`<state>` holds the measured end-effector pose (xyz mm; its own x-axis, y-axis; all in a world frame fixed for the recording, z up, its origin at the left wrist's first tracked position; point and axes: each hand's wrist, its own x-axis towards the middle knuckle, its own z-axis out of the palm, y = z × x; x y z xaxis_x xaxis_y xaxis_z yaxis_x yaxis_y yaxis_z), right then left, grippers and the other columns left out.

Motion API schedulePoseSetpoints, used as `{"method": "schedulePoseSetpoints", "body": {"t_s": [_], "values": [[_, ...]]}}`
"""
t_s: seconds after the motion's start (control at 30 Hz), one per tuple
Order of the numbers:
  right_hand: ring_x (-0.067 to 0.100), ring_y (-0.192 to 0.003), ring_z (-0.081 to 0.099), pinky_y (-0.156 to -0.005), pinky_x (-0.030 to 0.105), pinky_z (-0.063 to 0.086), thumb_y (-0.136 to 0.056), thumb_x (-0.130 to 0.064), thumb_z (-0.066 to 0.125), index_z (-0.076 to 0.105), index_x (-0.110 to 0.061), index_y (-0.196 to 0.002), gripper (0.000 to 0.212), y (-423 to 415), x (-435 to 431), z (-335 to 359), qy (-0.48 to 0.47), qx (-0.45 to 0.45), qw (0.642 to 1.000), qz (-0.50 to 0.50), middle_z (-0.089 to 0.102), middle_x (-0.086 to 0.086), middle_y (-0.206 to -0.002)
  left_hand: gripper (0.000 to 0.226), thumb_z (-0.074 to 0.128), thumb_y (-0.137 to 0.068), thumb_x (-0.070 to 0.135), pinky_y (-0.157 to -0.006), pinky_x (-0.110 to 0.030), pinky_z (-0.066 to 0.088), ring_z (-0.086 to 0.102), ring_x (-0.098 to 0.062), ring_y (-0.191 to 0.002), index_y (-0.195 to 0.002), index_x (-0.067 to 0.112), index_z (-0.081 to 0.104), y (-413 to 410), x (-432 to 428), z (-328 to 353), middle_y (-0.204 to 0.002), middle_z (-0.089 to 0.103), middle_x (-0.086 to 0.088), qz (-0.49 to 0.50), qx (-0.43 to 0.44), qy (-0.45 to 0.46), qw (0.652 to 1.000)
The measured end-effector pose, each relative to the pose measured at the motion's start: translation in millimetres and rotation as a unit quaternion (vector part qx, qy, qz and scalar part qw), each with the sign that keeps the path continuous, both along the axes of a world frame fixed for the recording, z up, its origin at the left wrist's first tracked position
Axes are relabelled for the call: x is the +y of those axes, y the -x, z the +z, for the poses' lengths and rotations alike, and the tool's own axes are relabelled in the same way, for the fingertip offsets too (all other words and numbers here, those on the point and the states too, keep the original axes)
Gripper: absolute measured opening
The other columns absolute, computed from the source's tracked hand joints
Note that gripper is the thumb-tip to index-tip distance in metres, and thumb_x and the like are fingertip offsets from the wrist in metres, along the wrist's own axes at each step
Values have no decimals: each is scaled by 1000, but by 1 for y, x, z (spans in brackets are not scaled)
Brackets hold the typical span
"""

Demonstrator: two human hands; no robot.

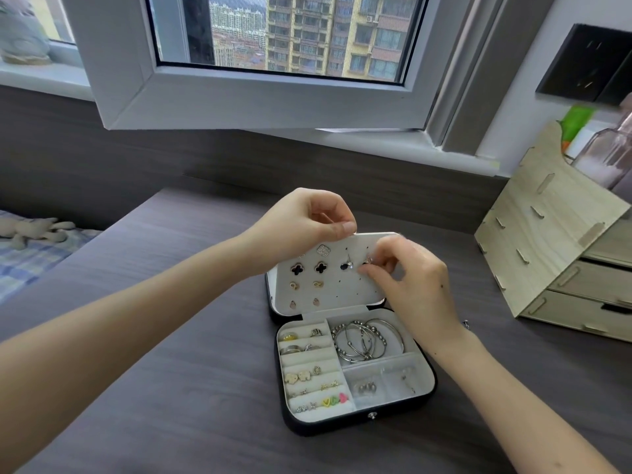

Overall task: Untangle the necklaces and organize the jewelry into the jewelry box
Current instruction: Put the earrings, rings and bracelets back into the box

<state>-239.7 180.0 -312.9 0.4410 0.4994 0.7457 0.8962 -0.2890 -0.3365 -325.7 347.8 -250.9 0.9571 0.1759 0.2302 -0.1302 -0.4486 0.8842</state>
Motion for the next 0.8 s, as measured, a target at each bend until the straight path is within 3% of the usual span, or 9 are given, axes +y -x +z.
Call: {"method": "schedulePoseSetpoints", "body": {"t_s": [0.1,0.23,0.33,0.47,0.63,0.73,0.8], "values": [[12,-61,46,-54,27,35,-60,-32,86,57,-13,-82,41,2,-2,6,18,-48,992,-111,54,-7,-69,7,67,-85,14,-75,-36,53,63,-12,-74,-80,11,68,1,1,1,-80,69,-5,-1,8,4,1000],[21,-89,47,-77,32,28,-60,-58,73,61,-16,-106,63,-8,-7,13,67,-119,980,-144,58,2,-93,6,66,-85,11,-85,-41,53,67,-24,-84,-84,7,70,2,5,8,-92,71,-15,-34,53,52,997],[20,-89,52,-79,33,29,-67,-57,64,66,-15,-90,48,-13,-13,14,69,-115,989,-62,62,-2,-89,7,63,-85,6,-90,-37,52,67,-22,-85,-84,5,70,0,10,12,-91,72,-13,-84,100,104,986],[16,-77,50,-75,34,32,-72,-53,65,62,-11,-75,42,-12,-18,7,38,-120,992,-15,61,-5,-76,8,61,-85,4,-78,-26,55,66,-18,-79,-84,2,69,-7,12,10,-86,71,-10,-138,131,125,974],[18,-74,52,-77,33,31,-75,-49,70,61,-11,-72,40,-9,-22,-2,10,-160,987,-28,60,-4,-74,6,70,-81,17,-74,-21,53,65,-10,-75,-84,13,75,-21,8,-3,-80,73,-2,-142,151,-25,978],[19,-72,53,-78,35,31,-77,-48,72,62,-10,-71,39,-8,-25,-6,0,-179,983,-29,60,-3,-74,12,71,-73,32,-77,-28,54,66,-13,-77,-80,24,76,-27,3,-10,-84,74,-2,-174,178,-55,967],[19,-71,54,-78,36,32,-78,-46,73,61,-11,-72,37,-8,-26,-9,-13,-190,981,-24,61,-3,-74,8,70,-73,32,-79,-27,53,67,-12,-81,-78,28,75,-32,0,-13,-85,74,3,-197,186,-62,960]]}}
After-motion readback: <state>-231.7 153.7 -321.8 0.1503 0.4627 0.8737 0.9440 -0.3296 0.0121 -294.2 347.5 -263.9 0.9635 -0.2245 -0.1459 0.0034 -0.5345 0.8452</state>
